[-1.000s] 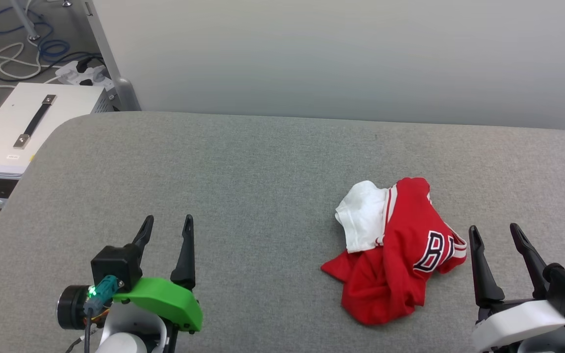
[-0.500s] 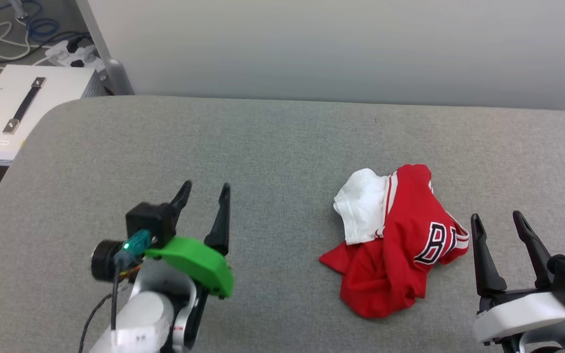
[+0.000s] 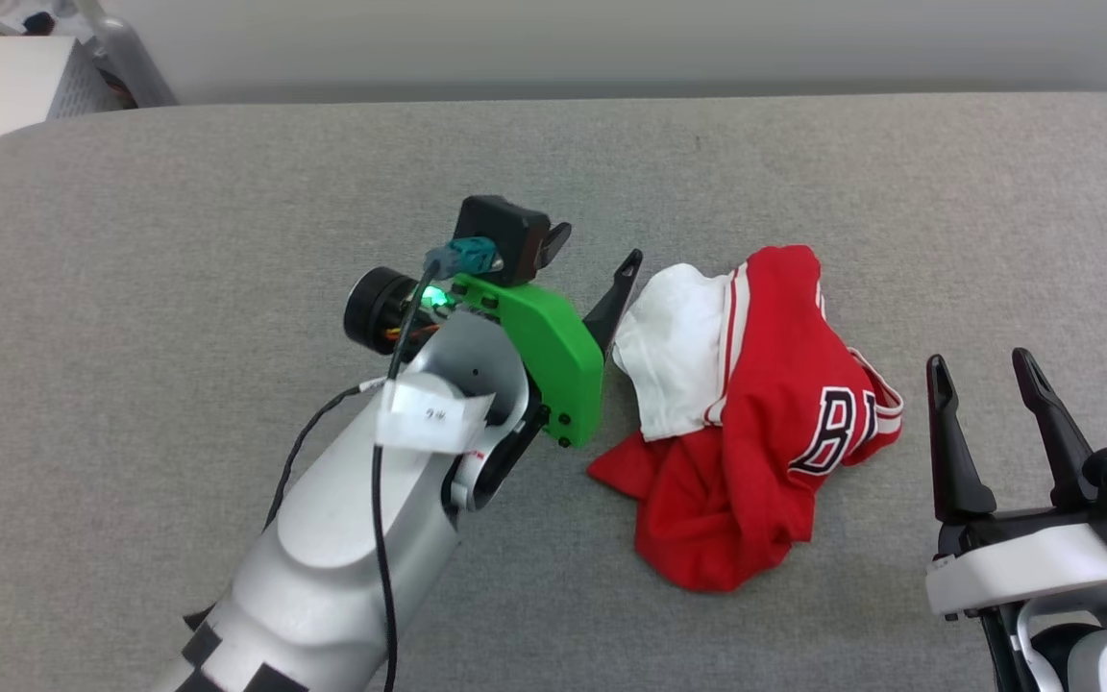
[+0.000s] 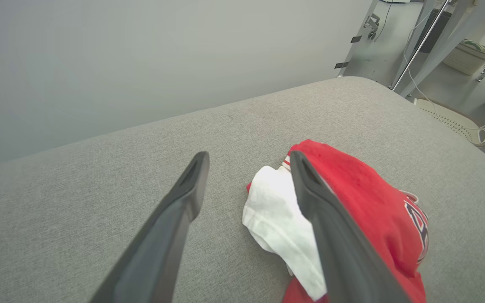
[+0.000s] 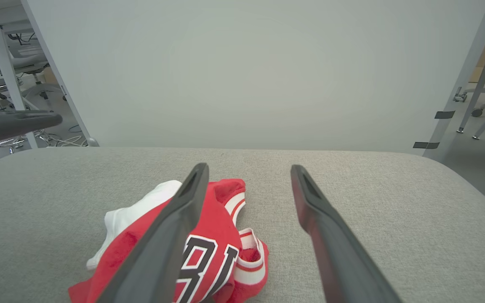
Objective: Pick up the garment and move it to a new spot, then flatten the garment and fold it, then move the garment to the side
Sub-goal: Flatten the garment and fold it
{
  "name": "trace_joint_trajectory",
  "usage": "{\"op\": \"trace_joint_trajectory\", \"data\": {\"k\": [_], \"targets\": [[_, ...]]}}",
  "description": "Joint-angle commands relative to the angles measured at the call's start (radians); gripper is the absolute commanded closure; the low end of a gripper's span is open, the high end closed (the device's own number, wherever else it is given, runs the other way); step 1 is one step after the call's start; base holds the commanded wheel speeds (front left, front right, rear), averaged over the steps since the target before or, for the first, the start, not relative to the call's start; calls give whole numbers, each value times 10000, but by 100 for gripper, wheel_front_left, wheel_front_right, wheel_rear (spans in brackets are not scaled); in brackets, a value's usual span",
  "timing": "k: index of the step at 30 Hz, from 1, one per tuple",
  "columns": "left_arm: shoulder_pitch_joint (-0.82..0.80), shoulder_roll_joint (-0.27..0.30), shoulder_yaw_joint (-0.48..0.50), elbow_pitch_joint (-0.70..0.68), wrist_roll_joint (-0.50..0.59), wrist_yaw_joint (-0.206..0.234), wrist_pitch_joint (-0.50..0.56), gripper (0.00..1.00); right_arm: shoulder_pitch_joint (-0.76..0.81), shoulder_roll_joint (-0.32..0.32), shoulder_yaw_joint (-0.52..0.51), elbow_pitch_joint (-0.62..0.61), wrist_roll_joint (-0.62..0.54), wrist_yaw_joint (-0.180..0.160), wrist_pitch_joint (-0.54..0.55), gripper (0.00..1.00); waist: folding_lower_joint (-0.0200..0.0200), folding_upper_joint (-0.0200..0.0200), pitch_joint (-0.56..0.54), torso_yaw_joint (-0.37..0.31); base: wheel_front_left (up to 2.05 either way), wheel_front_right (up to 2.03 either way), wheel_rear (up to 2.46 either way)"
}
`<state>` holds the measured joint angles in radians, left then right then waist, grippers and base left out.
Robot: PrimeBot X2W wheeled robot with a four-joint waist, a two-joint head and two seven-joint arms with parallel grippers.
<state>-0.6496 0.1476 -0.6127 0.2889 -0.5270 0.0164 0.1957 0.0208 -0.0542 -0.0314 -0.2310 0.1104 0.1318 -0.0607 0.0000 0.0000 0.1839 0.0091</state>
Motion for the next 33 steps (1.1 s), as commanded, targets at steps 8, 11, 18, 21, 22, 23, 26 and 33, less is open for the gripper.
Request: {"op": "trace_joint_trajectory", "data": {"k": [8,11,18,21,22,23,26,33], "targets": [[-1799,-402,-650,2182,-212,-853,1581,0,-444,-17,84,285,198,-11,-378,0,0,0,1040,-971,0,0,0],[-2277,-446,-907,3062,-233,-1064,2086,0,-579,-14,131,353,240,-11,-478,0,0,0,1275,-1115,0,0,0],[-2866,-491,-1585,4725,-96,-1325,2672,0,-786,-5,206,550,295,-11,-665,0,0,0,1664,-1314,0,0,0],[-2943,-458,-2012,5392,63,-1380,3040,0,-849,-1,222,679,340,-11,-747,0,0,0,1733,-1371,0,0,0],[-2914,-472,-2105,5560,20,-1398,3193,0,-866,0,232,710,354,-11,-766,0,0,0,1738,-1385,0,0,0],[-2863,-504,-2227,5730,-75,-1420,3416,0,-880,1,233,745,370,-11,-788,0,0,0,1739,-1394,0,0,0],[-2767,-558,-2613,6046,-333,-1457,4088,4,-904,6,223,808,425,-11,-844,0,0,0,1734,-1401,0,0,0],[-2870,-402,-3408,5811,-927,-1467,4157,100,-976,14,249,896,478,-11,-876,0,0,0,1688,-1384,0,0,0]]}}
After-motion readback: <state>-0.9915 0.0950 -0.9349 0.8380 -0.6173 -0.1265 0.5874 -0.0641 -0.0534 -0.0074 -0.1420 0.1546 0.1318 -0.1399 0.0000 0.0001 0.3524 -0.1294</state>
